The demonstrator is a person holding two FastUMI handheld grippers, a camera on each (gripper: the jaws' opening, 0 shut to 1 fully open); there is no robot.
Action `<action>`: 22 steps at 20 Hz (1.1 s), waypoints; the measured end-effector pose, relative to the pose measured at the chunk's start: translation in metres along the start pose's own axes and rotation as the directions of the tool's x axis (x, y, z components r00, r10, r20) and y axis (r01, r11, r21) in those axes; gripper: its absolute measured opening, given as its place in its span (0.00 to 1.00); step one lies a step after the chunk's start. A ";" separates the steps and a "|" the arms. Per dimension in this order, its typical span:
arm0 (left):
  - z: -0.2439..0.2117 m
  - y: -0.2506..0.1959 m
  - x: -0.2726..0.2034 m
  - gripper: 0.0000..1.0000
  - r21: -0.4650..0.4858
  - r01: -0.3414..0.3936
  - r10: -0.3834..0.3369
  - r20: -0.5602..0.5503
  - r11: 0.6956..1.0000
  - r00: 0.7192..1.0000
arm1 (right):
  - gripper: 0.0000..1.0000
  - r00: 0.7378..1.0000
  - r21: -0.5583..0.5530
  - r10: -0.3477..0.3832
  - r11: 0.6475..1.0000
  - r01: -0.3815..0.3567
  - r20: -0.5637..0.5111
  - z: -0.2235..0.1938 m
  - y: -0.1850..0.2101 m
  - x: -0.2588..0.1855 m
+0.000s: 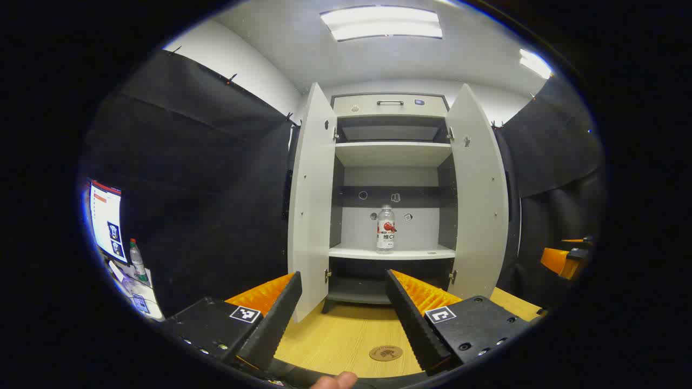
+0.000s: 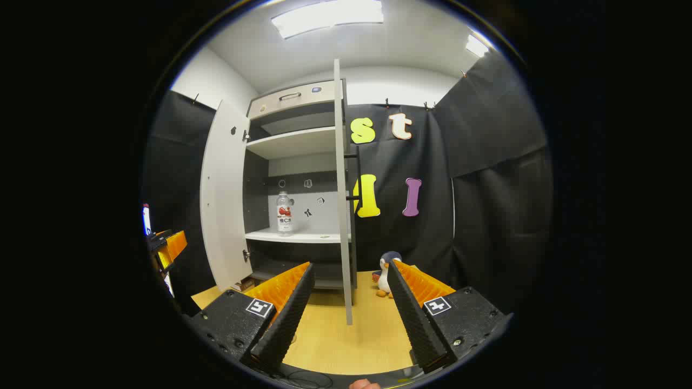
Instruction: Grasp the bottle in the cabinet with the left hand and place it on the coaster, then close the right door with the right hand and the left door with the left hand.
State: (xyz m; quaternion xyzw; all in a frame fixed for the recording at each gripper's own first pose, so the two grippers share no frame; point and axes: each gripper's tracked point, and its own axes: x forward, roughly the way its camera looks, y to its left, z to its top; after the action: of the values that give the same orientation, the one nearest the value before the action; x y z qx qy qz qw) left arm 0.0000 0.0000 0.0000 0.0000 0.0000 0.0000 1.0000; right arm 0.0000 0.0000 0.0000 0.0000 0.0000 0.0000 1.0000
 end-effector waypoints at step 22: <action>-0.022 0.035 0.040 0.95 -0.024 0.075 -0.075 -0.031 0.997 0.997 | 0.83 1.000 -0.023 0.016 1.000 -0.015 0.006 -0.014 0.065 0.015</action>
State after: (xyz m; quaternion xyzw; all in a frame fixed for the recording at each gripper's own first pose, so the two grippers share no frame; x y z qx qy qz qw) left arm 0.0397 0.0352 -0.0223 -0.0112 0.0158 -0.0375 0.9991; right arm 0.0149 0.0654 -0.0137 -0.0114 -0.0031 0.0078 0.9999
